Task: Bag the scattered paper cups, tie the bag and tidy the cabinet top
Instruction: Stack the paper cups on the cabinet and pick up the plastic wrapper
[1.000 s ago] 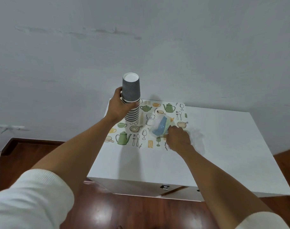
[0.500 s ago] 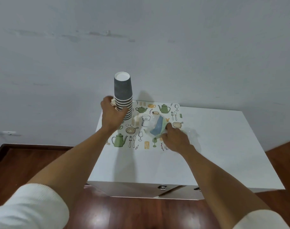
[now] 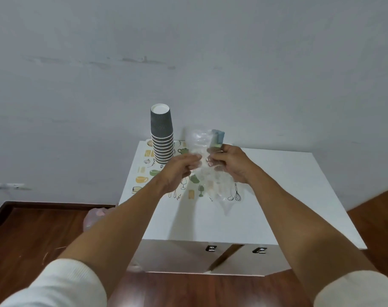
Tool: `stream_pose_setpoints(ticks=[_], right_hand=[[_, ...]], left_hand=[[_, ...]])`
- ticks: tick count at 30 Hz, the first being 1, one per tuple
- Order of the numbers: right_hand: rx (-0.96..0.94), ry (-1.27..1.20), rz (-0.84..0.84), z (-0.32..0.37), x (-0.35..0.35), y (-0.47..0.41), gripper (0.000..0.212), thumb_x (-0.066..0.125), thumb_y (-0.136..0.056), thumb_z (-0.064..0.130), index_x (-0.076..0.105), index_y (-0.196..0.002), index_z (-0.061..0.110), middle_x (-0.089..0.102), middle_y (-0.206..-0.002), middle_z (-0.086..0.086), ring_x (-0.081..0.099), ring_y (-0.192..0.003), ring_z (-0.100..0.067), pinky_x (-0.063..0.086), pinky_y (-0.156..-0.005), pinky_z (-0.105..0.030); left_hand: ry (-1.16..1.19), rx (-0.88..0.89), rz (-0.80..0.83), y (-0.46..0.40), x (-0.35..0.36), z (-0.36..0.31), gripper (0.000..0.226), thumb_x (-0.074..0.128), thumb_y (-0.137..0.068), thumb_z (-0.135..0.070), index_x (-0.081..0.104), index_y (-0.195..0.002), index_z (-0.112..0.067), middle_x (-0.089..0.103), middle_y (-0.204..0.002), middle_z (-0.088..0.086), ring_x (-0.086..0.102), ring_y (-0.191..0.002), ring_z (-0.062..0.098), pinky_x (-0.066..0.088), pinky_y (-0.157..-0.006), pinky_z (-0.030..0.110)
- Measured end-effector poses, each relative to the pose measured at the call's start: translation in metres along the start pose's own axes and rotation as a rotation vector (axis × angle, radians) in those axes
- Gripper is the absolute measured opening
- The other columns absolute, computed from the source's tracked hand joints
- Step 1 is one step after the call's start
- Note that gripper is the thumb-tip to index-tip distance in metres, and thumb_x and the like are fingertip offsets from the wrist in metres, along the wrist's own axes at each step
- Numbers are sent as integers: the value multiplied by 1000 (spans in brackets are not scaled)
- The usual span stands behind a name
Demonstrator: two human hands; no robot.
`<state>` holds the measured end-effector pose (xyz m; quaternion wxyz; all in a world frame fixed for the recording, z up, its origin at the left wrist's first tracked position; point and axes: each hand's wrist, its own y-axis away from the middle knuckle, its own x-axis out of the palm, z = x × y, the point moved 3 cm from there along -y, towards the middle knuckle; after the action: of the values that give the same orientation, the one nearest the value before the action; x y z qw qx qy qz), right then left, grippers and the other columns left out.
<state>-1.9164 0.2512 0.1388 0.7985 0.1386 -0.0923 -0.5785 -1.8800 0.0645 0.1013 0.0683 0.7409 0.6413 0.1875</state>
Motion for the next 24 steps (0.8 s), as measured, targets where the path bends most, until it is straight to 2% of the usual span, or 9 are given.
stream_pose_setpoints(ticks=[4, 6, 8, 10, 13, 16, 19, 22, 24], right_hand=[[-78, -65, -142, 3, -4, 9, 7, 64, -97, 9, 62, -103, 10, 76, -90, -12, 69, -76, -23, 56, -64, -29], [-100, -96, -158, 4, 0, 11, 6, 62, -98, 11, 62, -104, 11, 75, -93, -12, 69, -76, -24, 56, -61, -29], [-78, -150, -102, 4, 10, 13, 16, 67, -96, 19, 63, -111, 12, 74, -100, -11, 69, -81, -23, 55, -65, -32], [-45, -119, -45, 4, 21, 18, 39, 78, -87, 26, 62, -120, 11, 70, -101, -7, 67, -83, -20, 55, -67, -33], [-74, -10, -27, 1, 32, 22, 40, 84, -81, 11, 62, -114, 10, 69, -92, -11, 67, -70, -19, 54, -63, -32], [-75, -95, -18, 0, 40, 23, 25, 69, -93, 4, 62, -115, 15, 68, -88, -14, 67, -66, -23, 55, -63, -32], [5, -237, 31, -4, 53, 26, 30, 56, -99, 0, 61, -115, 25, 69, -84, -7, 69, -65, -21, 57, -66, -33], [62, -342, -74, -11, 74, 28, 25, 48, -102, -1, 67, -104, 15, 72, -87, -7, 66, -56, -15, 55, -48, -27], [77, -386, -145, -20, 88, 25, 23, 48, -104, 4, 68, -112, 8, 70, -90, -11, 66, -57, -14, 54, -47, -24]], left_hand=[[-113, 115, -146, 10, -14, -13, 48, 85, -78, -40, 72, -107, -5, 71, -89, -2, 66, -85, 14, 44, -82, 32], [-103, 129, -154, 16, -18, -18, 41, 86, -79, -34, 67, -97, -4, 68, -79, -7, 64, -68, 9, 48, -79, 33], [-117, 135, -163, 23, -21, -22, 48, 85, -82, -30, 63, -109, 3, 69, -77, -12, 62, -62, 7, 55, -73, 30], [-139, 166, -177, 33, -25, -26, 62, 85, -81, -33, 59, -123, 4, 68, -83, -6, 58, -62, 10, 58, -67, 29], [-173, 173, -180, 46, -35, -31, 46, 82, -83, -38, 68, -118, -11, 61, -83, 3, 57, -64, 14, 59, -68, 33], [-44, 81, -111, 58, -48, -29, 25, 67, -97, -21, 59, -120, -17, 67, -86, 9, 61, -61, 20, 53, -70, 36], [77, 34, -36, 67, -60, -26, 31, 54, -99, -3, 63, -117, -26, 67, -88, 8, 60, -62, 21, 59, -78, 43], [260, -5, -38, 79, -71, -20, 29, 45, -96, 3, 68, -102, -12, 64, -93, 9, 62, -67, 20, 61, -75, 43], [440, -82, -54, 87, -83, -12, 22, 44, -91, -8, 66, -96, -10, 61, -95, 10, 65, -77, 27, 60, -72, 48]])
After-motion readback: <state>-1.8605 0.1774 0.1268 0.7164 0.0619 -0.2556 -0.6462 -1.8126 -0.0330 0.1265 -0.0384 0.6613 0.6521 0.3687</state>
